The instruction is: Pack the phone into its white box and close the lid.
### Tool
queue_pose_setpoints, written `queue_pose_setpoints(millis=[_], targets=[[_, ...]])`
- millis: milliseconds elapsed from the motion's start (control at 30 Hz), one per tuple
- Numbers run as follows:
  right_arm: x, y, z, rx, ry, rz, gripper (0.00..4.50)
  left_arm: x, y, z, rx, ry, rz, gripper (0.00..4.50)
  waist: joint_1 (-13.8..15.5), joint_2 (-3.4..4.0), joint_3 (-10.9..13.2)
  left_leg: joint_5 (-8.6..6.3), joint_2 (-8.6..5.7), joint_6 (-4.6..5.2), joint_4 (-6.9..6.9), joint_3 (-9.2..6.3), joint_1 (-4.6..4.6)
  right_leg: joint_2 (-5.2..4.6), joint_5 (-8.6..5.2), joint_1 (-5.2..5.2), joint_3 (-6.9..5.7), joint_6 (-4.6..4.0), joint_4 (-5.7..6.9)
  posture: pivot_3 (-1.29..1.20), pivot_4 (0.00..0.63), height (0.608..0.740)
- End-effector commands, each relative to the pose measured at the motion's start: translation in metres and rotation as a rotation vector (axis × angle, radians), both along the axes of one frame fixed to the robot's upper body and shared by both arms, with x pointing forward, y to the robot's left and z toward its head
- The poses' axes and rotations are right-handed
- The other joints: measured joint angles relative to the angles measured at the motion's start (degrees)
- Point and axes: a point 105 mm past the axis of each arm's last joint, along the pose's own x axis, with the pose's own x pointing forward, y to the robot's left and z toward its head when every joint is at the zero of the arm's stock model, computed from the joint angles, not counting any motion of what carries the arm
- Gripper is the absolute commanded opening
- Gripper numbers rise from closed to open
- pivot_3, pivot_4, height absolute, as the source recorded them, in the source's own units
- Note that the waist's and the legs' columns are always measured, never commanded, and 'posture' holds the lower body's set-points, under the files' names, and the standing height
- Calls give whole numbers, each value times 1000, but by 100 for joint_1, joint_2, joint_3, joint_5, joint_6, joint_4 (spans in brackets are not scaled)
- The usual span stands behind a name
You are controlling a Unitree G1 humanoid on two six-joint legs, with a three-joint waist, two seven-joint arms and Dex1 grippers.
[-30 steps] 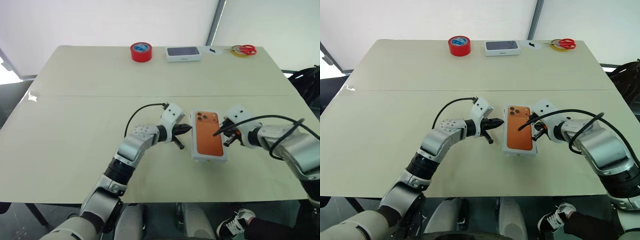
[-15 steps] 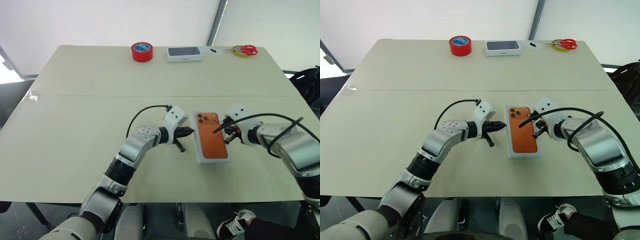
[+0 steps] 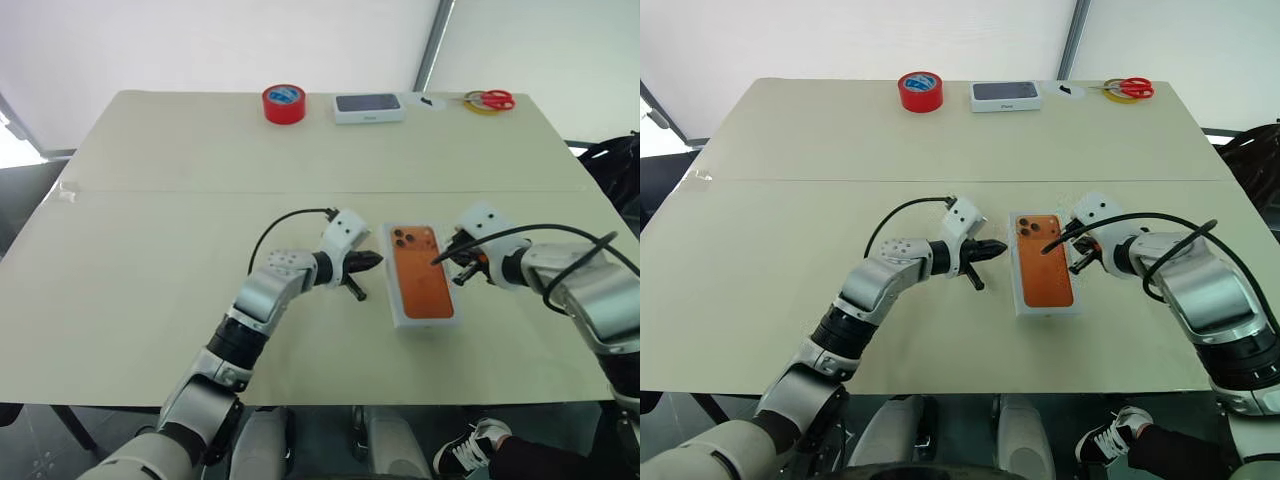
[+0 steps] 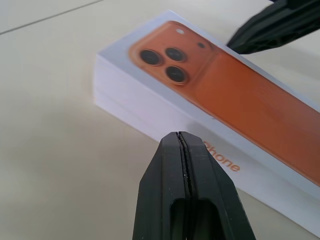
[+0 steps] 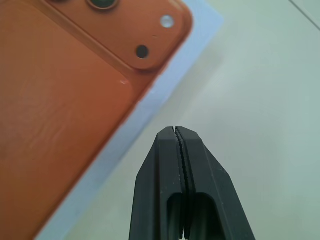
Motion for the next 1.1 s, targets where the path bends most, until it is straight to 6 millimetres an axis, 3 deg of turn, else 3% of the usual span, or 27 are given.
queue_pose_setpoints(millis=[33, 200, 367, 567, 800, 967, 1100], targets=[[-2, -2, 11, -7, -41, 15, 20, -5, -1, 21, -62, -44, -32, 0, 0, 0, 0, 0, 0, 0, 0, 0, 0, 0, 0, 0, 0, 0, 0, 0, 150, 736], [-5, -2, 15, -11, -49, 36, 20, -6, -5, 32, -90, -66, -53, 0, 1, 0, 0, 0, 0, 0, 1, 1, 4, 0, 0, 5, 1, 0, 0, 0, 150, 736], [-18, 0, 17, 8, -11, 108, 20, -1, -23, 39, -93, -85, -53, 0, 24, 0, 0, 0, -3, 0, 2, -2, 4, -1, 0, 8, 0, 0, -2, 0, 150, 736], [-17, -1, 9, -1, -14, 94, 20, 6, -44, 14, 37, -82, -62, 0, -6, 0, -1, 0, -4, 0, 3, -1, 13, -1, -3, 20, 0, -3, -6, 0, 150, 736], [-20, 6, 9, 13, -18, 113, 20, 15, -44, -14, 147, -28, -14, 0, 16, -1, -4, 0, -3, 0, 4, -3, 16, -2, -7, 25, -2, -11, -7, 0, 150, 736], [-19, -4, 9, 3, -20, 72, 20, 12, -41, 5, 33, -43, -18, 0, 5, -1, -6, 0, -3, 0, 4, -4, 19, -2, -7, 27, -2, -10, -6, 0, 150, 736], [-18, -6, 5, 1, -13, 56, 20, 5, -22, 24, -22, -94, -53, 0, -20, 1, -6, 0, 1, 0, 3, -2, 19, 0, -3, 21, -1, -3, -2, 0, 150, 736]])
